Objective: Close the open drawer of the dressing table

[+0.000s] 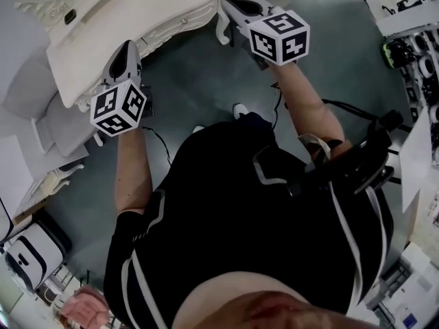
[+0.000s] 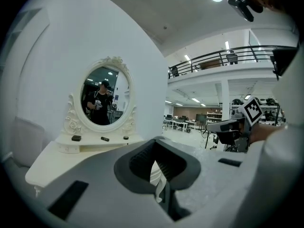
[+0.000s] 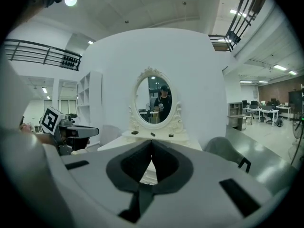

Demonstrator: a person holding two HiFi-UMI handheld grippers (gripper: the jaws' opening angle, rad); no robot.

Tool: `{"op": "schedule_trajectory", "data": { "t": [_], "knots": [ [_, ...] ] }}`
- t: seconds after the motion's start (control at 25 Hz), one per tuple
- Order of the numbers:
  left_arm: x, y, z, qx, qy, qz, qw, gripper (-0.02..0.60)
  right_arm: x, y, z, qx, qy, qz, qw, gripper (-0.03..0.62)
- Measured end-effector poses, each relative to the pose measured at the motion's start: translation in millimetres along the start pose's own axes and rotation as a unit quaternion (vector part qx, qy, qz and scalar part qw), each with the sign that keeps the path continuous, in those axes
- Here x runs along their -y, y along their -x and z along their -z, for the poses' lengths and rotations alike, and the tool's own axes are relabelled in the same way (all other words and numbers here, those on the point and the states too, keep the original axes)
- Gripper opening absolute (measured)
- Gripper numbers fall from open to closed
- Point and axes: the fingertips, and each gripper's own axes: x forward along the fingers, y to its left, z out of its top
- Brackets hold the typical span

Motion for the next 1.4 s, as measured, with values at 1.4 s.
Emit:
{"op": "schedule_trajectory", "data": {
  "t": [1.4],
  "knots": [
    [59.1, -46.0, -72.3, 0.028, -0.049, -0.047, 0.9973, 0.005, 65.9, 23.1, -70.7, 0.044, 0.047, -0.047, 0.997, 0.004]
  ]
}}
